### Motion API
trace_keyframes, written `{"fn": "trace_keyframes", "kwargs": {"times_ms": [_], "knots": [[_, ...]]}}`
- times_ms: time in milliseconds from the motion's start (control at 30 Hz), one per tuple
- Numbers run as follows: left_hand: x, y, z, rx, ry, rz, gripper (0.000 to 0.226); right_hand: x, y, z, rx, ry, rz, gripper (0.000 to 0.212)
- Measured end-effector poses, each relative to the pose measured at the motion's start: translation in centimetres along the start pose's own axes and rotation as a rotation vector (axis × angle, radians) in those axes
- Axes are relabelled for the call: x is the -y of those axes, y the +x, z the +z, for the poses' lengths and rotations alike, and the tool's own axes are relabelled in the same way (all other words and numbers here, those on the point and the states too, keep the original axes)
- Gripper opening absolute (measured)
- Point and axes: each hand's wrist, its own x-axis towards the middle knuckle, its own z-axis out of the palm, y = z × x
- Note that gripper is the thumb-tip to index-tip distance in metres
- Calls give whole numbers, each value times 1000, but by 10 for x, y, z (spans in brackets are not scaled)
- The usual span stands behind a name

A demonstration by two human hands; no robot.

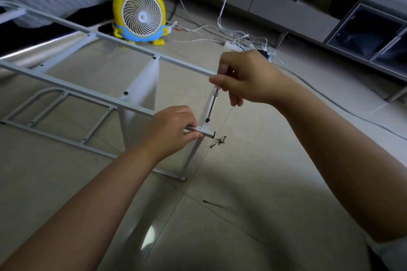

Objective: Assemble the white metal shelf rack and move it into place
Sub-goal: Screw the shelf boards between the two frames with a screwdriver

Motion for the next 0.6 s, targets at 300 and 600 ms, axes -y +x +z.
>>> {"fn": "trace_keyframes", "kwargs": {"times_ms": [300, 600], "knots": [[-2, 0, 0, -20, -21, 15, 25, -5, -3, 16, -245, -188, 224, 44], [-2, -1, 1, -44, -3, 38, 24, -13, -4, 12, -160, -52, -98, 30]]}}
